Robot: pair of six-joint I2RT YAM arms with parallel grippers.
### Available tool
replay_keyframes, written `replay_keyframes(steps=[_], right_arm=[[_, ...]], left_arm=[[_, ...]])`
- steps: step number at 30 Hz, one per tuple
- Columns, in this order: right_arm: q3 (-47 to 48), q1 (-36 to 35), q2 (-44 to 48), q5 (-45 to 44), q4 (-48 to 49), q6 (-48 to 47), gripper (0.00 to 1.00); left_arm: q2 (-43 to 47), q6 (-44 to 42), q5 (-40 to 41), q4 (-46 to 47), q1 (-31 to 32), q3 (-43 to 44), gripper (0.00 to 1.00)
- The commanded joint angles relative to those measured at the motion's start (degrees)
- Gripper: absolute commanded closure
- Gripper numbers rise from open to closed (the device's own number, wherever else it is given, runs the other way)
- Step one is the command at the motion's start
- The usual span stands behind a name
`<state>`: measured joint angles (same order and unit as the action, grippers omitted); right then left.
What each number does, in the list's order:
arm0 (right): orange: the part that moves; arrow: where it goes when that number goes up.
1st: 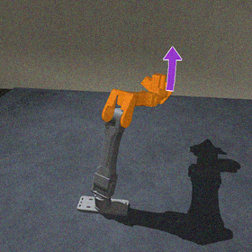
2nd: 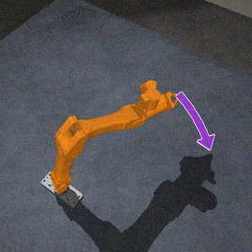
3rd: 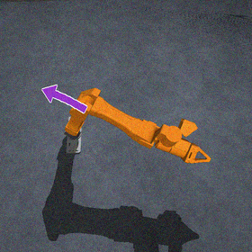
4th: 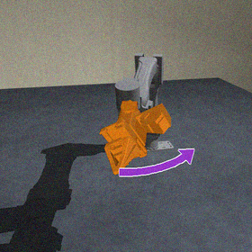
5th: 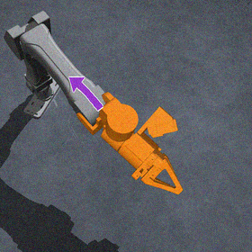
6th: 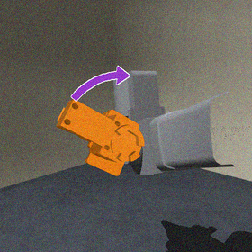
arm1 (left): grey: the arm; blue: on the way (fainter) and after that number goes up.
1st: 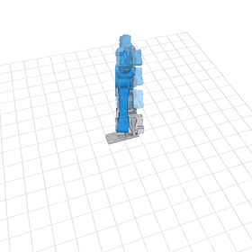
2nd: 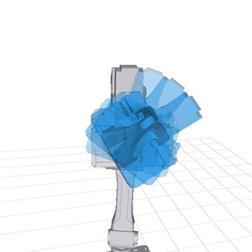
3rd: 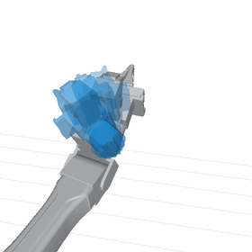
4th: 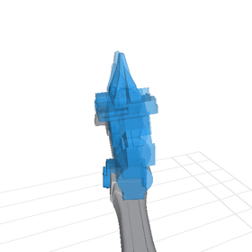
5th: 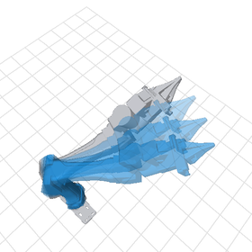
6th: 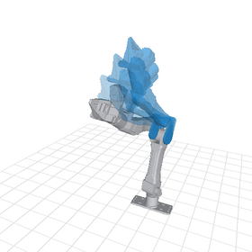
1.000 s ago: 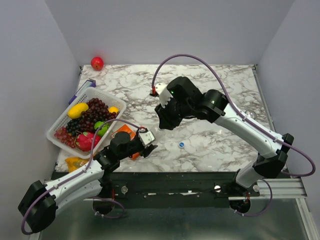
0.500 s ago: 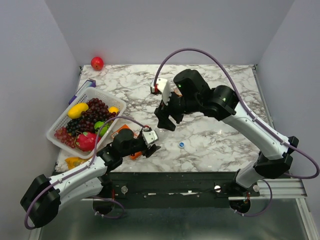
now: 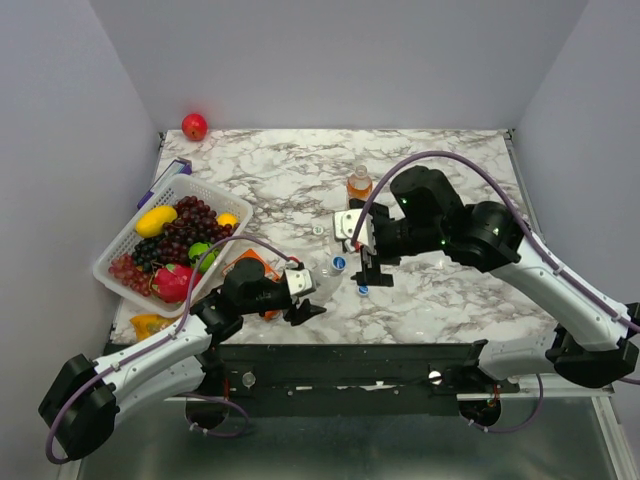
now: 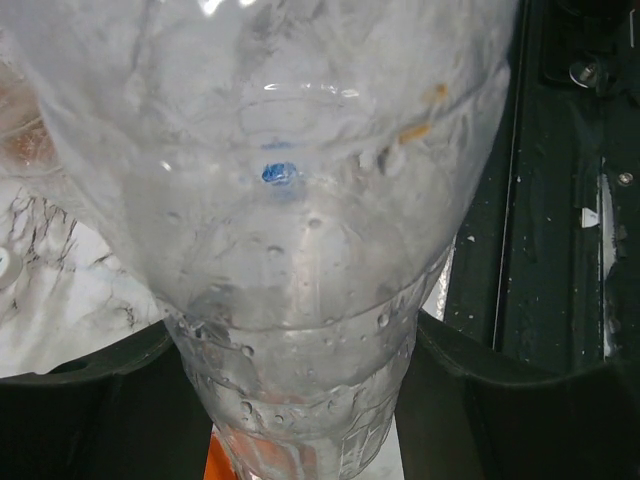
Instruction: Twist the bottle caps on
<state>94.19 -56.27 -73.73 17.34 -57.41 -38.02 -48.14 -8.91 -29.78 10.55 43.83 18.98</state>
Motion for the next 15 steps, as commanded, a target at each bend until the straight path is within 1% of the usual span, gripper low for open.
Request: replay_keyframes(steps=[1,7,15], right_arm=[[-1.20,-0.50,-0.97,6.39,0.10,-6.36,0.00],[-0.59,-1.82,-3.17,8.76,-0.51,-7.77,0.00],[-2.08,-4.46,-4.05,7.71,-1.13,-11.46,0.01]], left_arm=[[0.50,1.43,-4.85,0.61,-0.42,1.23,1.00],[0.15,3.54,-6.08,1.32,-0.42,1.58,1.00],[-0.11,5.47,-7.13,1.14,-0.77,2.29,1.00]])
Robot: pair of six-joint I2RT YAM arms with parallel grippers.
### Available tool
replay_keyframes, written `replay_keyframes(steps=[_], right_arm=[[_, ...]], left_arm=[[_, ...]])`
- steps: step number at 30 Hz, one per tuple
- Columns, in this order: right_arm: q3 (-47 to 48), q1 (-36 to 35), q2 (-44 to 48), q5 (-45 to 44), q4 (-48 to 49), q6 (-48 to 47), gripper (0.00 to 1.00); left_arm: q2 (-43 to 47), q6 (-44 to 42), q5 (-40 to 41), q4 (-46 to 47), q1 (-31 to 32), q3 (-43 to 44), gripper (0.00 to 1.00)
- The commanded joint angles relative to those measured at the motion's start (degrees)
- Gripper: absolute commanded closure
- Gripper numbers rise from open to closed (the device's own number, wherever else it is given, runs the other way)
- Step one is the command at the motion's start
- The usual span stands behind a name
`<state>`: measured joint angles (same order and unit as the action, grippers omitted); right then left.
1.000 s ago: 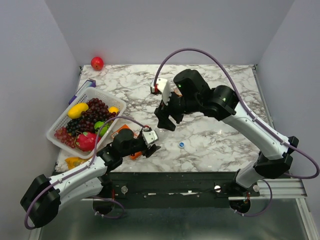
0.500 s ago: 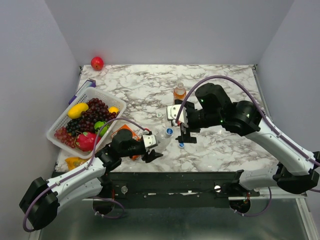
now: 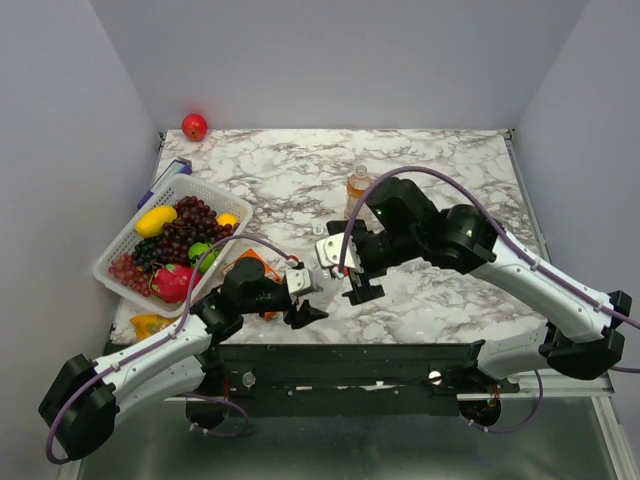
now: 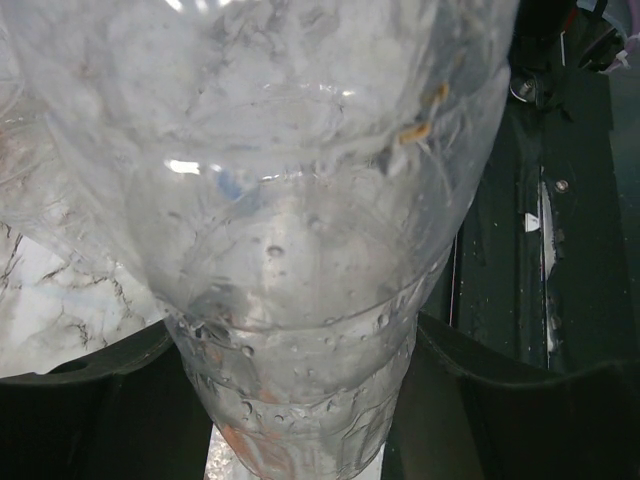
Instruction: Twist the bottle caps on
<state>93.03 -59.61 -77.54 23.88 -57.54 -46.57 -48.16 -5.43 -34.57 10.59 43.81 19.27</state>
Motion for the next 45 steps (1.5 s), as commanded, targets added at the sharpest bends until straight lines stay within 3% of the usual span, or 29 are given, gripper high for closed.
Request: replay_keyframes(steps=[1,10,25,30,31,35,39,45], right_arm=[[-1.45,-1.20,-0.25,0.82,-1.00,-3.00,0.00],[-3.30,-1.29,0.11,-1.90,-1.35,-3.88,0.00],[-5.41,-1.29,0.28,-9.37,-6.00,2.35,0.01],[-8.04,-1.29,2.56,-8.85,-13.63,4.73,0.05],[-8.30,-1.29,2.74,-9.02,-14.26,5.08,0.10],[-2.18,2.90,1.60,-8.60,-10.59,10.87,0.11],[6.27,4.16,-1.30,-5.44,-5.06,9.40,0.06],[4.00,3.89,-1.48,3.00,1.02,4.73,0.00]], left_arm=[[0.00,2.18,-2.35,1.45,-0.83,2.00,1.00],[0.44,7.27,-1.82,5.22,-2.94,1.56,1.00],[2.19,8.95,-0.86,6.99,-6.63,0.69,1.00],[2.63,9.21,-0.59,7.51,-7.25,0.07,1.00],[2.63,8.95,-0.59,7.60,-7.25,-0.02,1.00],[1.85,5.88,-2.43,5.76,-7.25,0.07,1.00],[0.35,2.28,-5.68,2.69,-7.16,0.95,1.00],[-2.02,1.13,-6.65,1.54,-7.07,2.70,1.00]])
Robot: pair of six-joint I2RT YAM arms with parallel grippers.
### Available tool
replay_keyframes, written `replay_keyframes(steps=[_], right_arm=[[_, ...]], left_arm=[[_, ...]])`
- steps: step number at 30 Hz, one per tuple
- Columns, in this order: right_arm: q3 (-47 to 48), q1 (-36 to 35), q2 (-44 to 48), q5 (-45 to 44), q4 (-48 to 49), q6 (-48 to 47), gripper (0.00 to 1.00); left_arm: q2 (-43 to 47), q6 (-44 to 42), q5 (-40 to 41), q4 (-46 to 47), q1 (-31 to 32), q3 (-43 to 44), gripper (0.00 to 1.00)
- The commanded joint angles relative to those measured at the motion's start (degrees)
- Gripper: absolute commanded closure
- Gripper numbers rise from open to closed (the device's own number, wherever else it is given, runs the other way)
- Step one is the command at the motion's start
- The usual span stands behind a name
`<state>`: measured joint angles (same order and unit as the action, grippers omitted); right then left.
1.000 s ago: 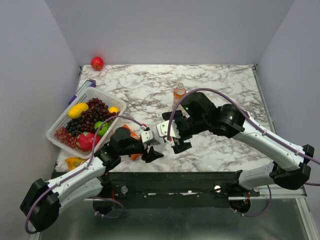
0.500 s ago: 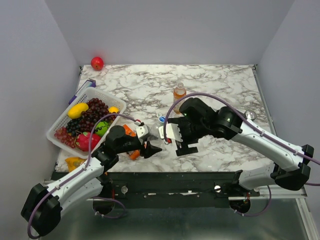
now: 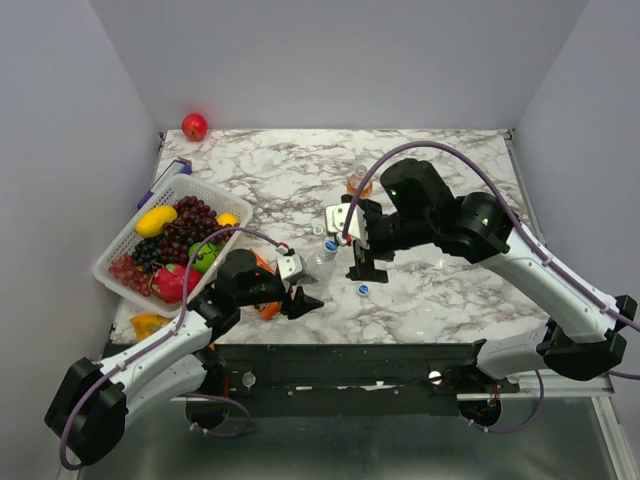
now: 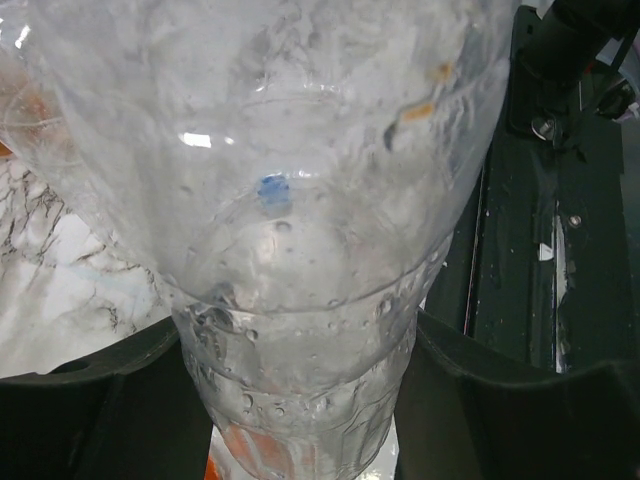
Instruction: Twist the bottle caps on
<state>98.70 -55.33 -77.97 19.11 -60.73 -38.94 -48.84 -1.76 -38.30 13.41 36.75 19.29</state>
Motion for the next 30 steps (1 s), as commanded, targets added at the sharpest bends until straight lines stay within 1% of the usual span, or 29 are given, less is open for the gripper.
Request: replay_keyframes(steps=[1,8,13,18,23,26,30], right_arm=[[-2.36,-0.65,-1.13,7.78,5.26,-2.72,0.00],[-2.46,-1.53,-3.76,9.01,7.56,-5.79,0.00],[-4.82,-1.53,-3.06,8.22,7.03,-7.20,0.00],[-7.72,-1.62,-0.95,6.38,5.19,-6.77,0.01],[-11.41,-1.62,1.24,4.62,5.36,-4.75,0.01],[-13.17,-1.62,2.21,1.72,5.36,-2.99,0.00],[-15.37,-1.62,2.74,-0.74,1.69,-1.59,0.00]], left_arm=[[-1.61,-2.81,-3.00,-1.37,-0.01,2.94,1.00],[-2.75,-4.04,-3.88,-2.60,0.07,4.88,1.00],[-2.75,-3.34,-3.80,-2.86,-0.01,5.58,1.00],[-2.31,0.70,-2.48,-0.67,-0.89,5.32,1.00],[-2.23,4.74,-1.42,2.05,-2.38,4.88,1.00],[-1.79,6.67,-1.25,3.72,-3.61,4.71,1.00],[-1.26,8.52,-0.46,5.05,-5.11,4.71,1.00]])
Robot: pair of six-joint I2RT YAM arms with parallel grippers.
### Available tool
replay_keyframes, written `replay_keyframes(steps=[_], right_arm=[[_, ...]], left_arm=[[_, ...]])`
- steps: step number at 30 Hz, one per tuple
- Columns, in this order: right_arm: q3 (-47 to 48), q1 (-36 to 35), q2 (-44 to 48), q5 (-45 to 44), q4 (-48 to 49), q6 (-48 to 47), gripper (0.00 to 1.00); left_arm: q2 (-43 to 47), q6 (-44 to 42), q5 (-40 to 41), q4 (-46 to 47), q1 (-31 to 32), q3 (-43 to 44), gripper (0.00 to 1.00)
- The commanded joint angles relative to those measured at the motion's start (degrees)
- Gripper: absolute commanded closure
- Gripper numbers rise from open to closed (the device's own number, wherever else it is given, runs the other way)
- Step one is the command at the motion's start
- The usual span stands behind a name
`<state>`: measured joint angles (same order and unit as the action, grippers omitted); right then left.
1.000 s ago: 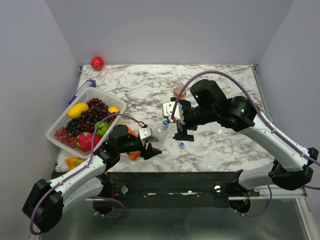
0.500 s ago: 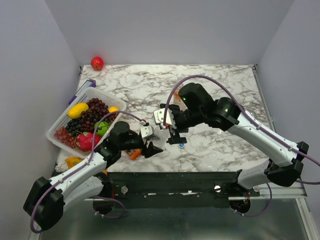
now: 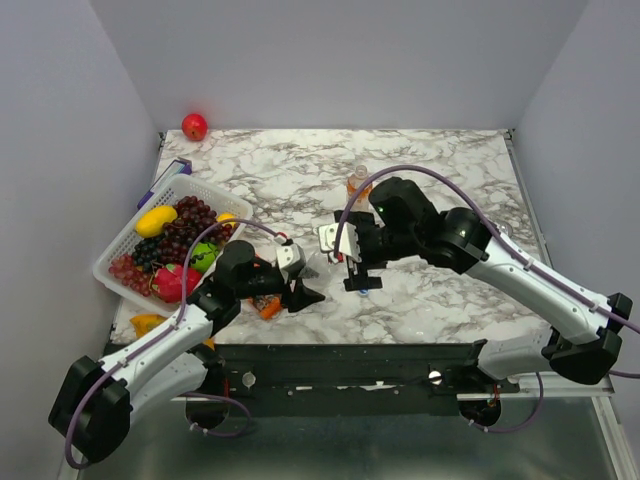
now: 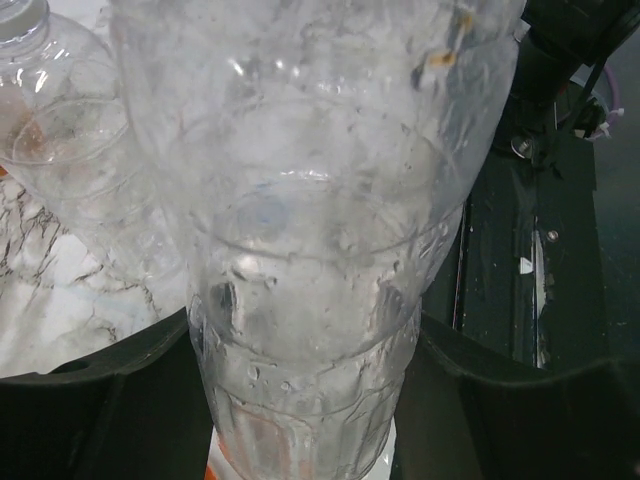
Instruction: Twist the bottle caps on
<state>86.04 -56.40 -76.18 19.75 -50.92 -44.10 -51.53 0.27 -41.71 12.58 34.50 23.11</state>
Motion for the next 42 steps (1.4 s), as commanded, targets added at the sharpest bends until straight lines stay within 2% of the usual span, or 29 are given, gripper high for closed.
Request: replay_keyframes(steps=[1,5,10,21,31,36,42], right_arm=[[-2.81,-0.46,0.95,-2.16,-9.28,3.93,0.00],[-4.38,-0.46,2.09,-3.48,-12.37,5.77,0.01],[-5.71,-0.46,2.00,-6.12,-9.03,8.50,0.01],[2.90,0.24,-3.44,-8.94,-7.10,8.67,0.01],[7.65,0.33,-5.38,-7.44,-9.73,4.99,0.03],[7.04,0.33,-5.38,-7.00,-10.43,5.07,0.04],[4.75,0.42,-4.41,-11.65,-7.98,7.61,0.02]], left_arm=[[1.60,6.58,3.13,5.97,-3.12,0.88,1.00],[2.05,5.88,3.13,5.53,-4.00,0.44,1.00],[1.78,3.69,-0.02,5.35,-3.92,-0.70,1.00],[2.84,-2.11,-2.76,0.69,-2.51,0.09,1.00],[2.84,-1.60,-2.15,-0.01,-2.16,-0.26,1.00],[2.31,1.39,-0.48,3.23,-2.16,-0.87,1.00],[2.22,0.87,-1.52,3.68,-2.16,-0.70,1.00]])
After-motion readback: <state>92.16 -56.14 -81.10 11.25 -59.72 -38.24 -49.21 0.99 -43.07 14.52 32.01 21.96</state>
